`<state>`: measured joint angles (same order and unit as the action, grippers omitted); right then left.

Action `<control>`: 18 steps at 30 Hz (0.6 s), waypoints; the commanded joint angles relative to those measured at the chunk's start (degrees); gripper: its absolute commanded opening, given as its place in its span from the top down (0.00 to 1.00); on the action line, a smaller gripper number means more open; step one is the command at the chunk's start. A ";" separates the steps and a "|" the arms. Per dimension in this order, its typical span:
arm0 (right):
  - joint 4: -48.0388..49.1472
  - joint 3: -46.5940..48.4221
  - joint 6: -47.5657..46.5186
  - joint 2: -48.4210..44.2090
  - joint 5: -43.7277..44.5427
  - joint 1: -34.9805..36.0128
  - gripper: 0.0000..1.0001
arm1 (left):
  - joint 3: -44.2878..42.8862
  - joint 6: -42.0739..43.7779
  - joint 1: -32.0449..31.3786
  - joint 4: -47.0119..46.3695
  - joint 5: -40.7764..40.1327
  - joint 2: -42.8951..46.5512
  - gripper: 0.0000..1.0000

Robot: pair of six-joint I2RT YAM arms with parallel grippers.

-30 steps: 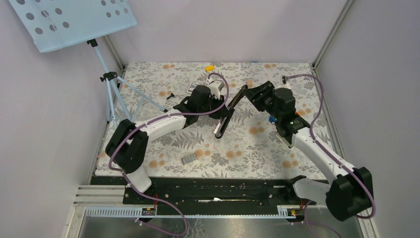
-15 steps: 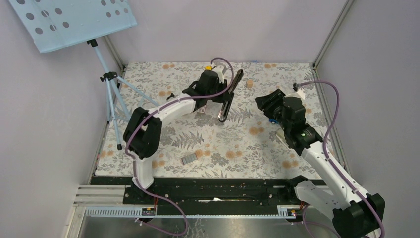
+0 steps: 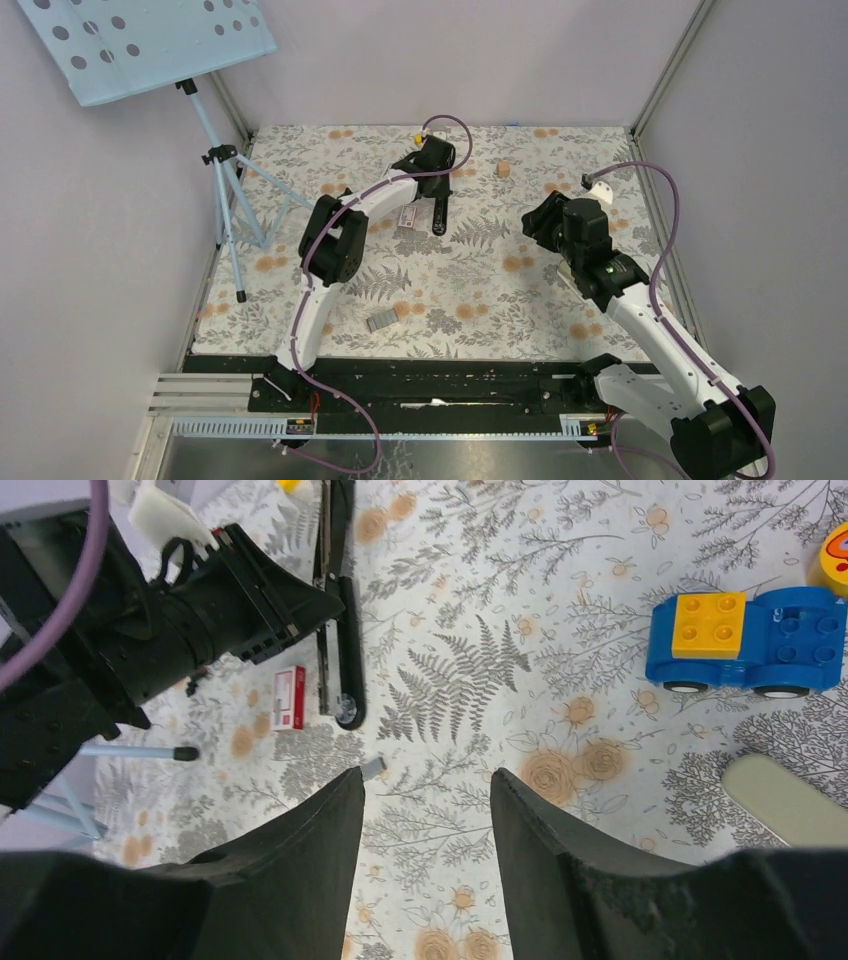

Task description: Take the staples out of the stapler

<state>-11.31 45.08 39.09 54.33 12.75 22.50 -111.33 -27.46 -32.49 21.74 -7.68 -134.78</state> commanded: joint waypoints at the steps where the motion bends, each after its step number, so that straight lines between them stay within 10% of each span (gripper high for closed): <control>1: -0.07 -1.02 -2.98 0.93 -1.06 0.30 0.43 | -5.67 0.31 -0.07 -1.26 -4.05 0.16 1.00; 8: 1.64 -2.63 -4.79 1.76 -3.43 0.35 0.42 | -8.47 1.24 -0.12 0.51 -5.54 -2.76 0.97; 18: -1.22 -1.88 -6.99 2.11 -2.56 0.28 0.38 | -4.66 -0.75 -0.12 0.50 -4.51 -0.11 0.44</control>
<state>-11.60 42.39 33.58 56.80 9.96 22.50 -116.44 -27.27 -32.62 24.10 -11.05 -137.91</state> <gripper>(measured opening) 0.612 0.480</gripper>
